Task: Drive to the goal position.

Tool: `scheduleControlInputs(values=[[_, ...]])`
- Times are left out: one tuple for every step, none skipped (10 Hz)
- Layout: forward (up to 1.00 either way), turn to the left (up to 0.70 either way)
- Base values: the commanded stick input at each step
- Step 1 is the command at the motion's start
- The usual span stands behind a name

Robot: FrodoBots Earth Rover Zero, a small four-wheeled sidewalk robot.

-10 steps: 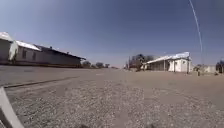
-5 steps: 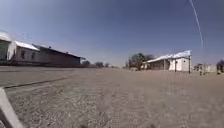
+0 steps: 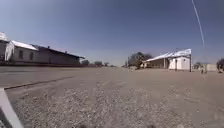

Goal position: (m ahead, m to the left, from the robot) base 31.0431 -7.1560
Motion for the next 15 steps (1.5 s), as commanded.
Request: scheduleControlInputs(values=[[0.70, 0.00], [0.70, 0.00], [0.70, 0.00], [0.70, 0.00], [0.70, 0.00], [0.70, 0.00], [0.70, 0.00], [0.70, 0.00], [0.70, 0.00], [0.70, 0.00], [0.70, 0.00], [0.70, 0.00], [0.70, 0.00], [0.70, 0.00], [0.70, 0.00]])
